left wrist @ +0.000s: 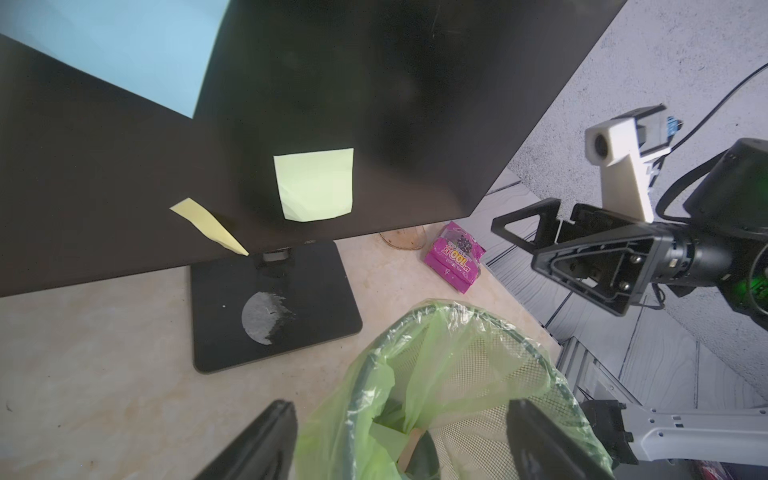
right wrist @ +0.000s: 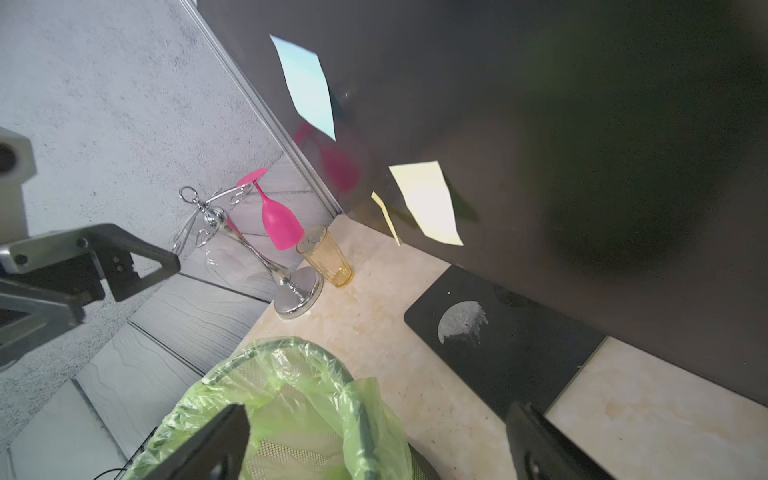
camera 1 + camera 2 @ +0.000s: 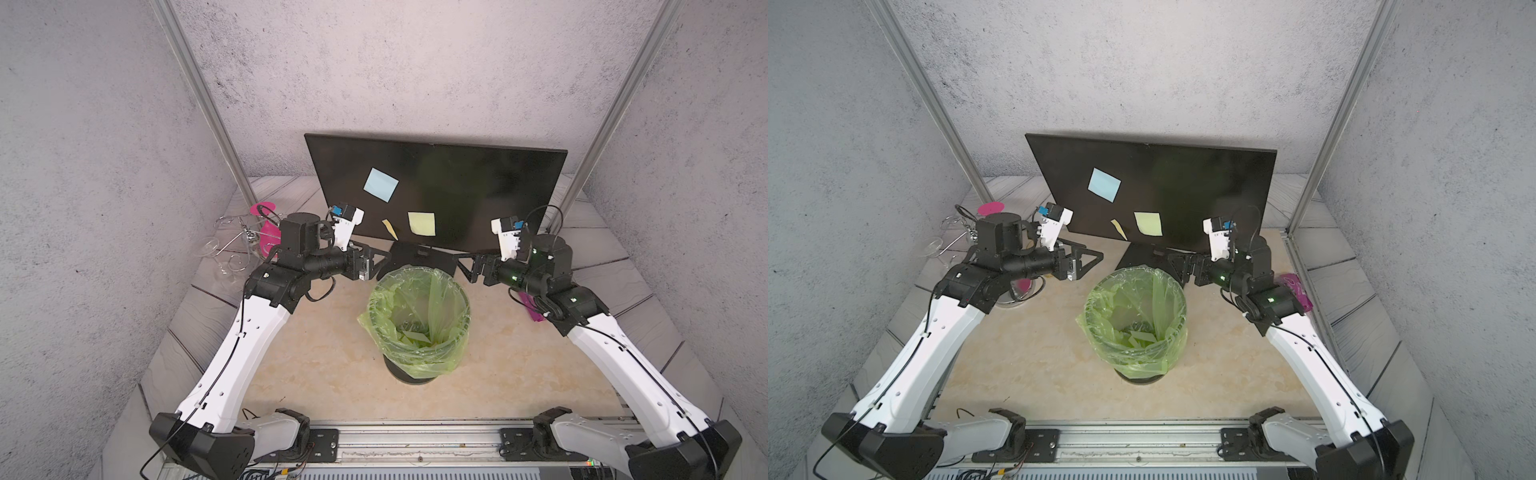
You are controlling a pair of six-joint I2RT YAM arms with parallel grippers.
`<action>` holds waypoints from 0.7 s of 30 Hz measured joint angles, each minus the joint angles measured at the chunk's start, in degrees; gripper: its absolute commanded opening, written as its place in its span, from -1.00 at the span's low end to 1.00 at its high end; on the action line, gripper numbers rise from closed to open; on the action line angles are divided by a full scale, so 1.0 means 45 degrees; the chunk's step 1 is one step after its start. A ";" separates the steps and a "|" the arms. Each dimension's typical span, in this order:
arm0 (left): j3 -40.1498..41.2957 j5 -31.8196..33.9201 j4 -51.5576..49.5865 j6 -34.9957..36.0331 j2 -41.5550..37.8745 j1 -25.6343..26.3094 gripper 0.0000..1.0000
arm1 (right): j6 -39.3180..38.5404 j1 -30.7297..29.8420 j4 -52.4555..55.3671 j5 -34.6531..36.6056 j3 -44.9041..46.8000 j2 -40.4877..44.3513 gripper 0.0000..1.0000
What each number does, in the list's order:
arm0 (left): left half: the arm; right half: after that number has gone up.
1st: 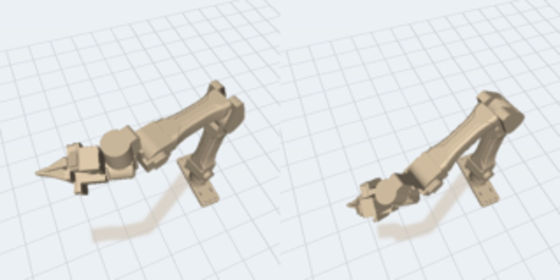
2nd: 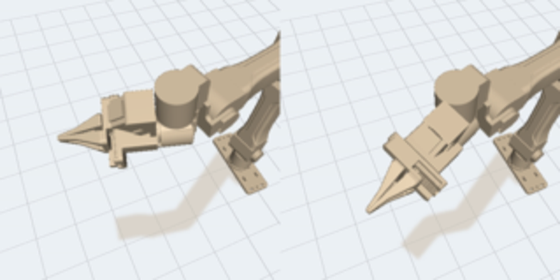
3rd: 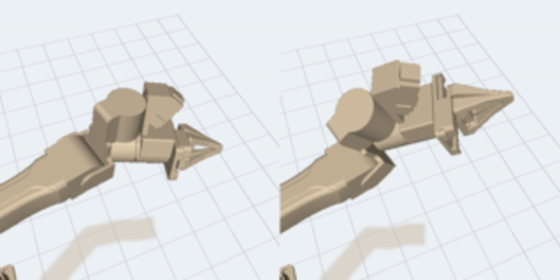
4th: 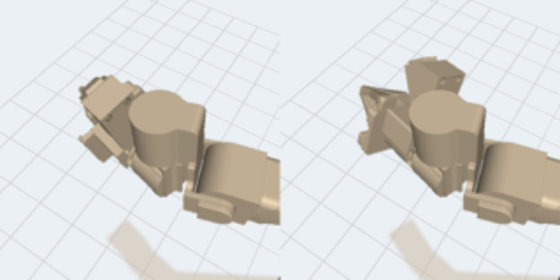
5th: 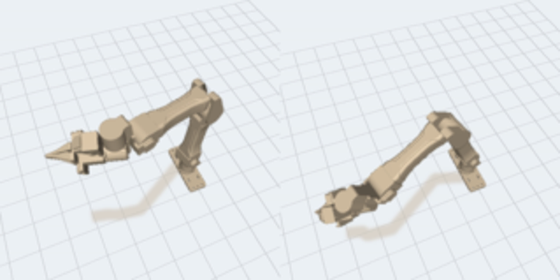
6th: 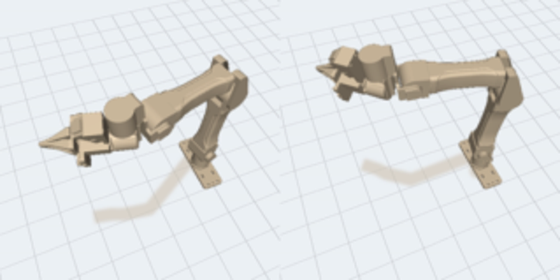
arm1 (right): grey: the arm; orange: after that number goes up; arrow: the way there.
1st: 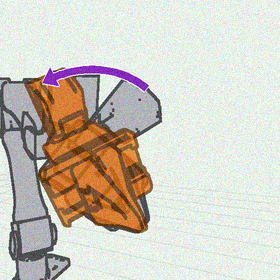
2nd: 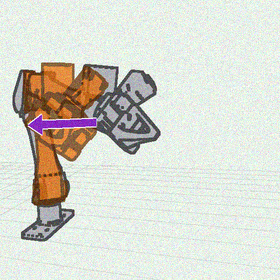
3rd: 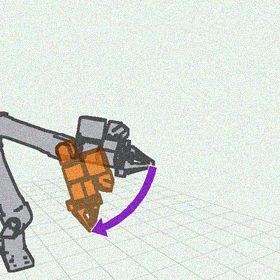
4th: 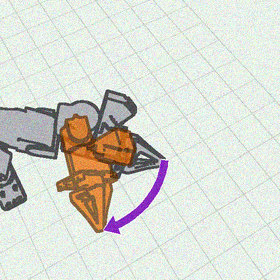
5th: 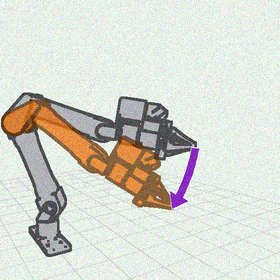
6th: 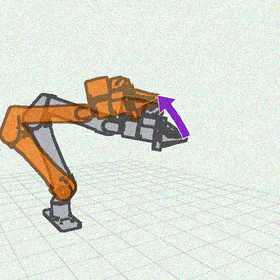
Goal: Remove the sticky note from the monitor
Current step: Place the sticky note in the trash bin, then tear off the sticky note from the monitor.
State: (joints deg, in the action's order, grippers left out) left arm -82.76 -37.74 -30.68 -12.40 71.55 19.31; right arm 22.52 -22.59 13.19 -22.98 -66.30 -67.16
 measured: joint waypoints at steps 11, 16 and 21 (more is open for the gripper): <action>0.0452 -0.0597 0.0097 -0.0126 -0.0928 -0.0563 1.00 | -0.0894 -0.1122 -0.0675 0.1384 -0.1389 -0.2861 0.96; 0.0835 -0.0733 0.0097 -0.0146 -0.1409 -0.0894 1.00 | -0.1705 -0.1122 -0.1049 0.1700 -0.2021 -0.3832 0.86; 0.1180 -0.0923 0.0097 -0.0204 -0.1564 -0.1078 1.00 | -0.2409 -0.1122 -0.1413 0.1870 -0.2662 -0.4964 0.83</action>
State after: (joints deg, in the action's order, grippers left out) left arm -77.45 -41.89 -30.24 -13.32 64.51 14.46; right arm 11.68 -27.64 6.83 -14.57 -78.28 -89.49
